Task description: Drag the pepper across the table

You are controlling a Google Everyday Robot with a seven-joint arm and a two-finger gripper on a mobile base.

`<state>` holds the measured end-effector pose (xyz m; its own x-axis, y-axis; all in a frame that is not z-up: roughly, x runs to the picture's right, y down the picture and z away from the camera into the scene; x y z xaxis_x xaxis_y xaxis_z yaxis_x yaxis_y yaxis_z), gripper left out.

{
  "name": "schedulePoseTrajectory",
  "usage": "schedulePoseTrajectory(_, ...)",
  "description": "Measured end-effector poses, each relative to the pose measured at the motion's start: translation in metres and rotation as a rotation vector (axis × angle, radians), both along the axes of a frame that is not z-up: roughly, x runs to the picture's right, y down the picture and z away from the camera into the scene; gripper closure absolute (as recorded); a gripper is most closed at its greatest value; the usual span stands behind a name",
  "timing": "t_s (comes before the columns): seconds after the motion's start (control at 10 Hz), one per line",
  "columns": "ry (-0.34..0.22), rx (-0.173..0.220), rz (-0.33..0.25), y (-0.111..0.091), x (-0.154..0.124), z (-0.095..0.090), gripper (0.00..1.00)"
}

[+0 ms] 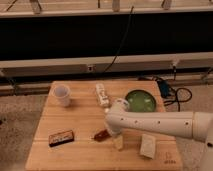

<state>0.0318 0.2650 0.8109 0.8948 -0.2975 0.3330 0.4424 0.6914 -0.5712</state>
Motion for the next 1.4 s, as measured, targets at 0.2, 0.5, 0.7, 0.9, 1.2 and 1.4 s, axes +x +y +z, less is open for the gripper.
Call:
schedulePoseTrajectory(0.2,0.008,-0.020,-0.011,-0.003,0.000,-0.001,0.20)
schedulePoseTrajectory(0.5,0.010,-0.036,-0.032,-0.010,-0.001,-0.004,0.32)
schedulePoseTrajectory(0.7,-0.002,-0.036,-0.035,-0.012,-0.003,-0.006,0.50)
schedulePoseTrajectory(0.9,-0.008,-0.036,-0.036,-0.013,-0.001,-0.008,0.70)
schedulePoseTrajectory(1.2,-0.027,-0.031,-0.007,-0.015,0.006,-0.011,0.97)
schedulePoseTrajectory(1.4,-0.019,-0.030,-0.017,-0.011,0.001,-0.009,0.98)
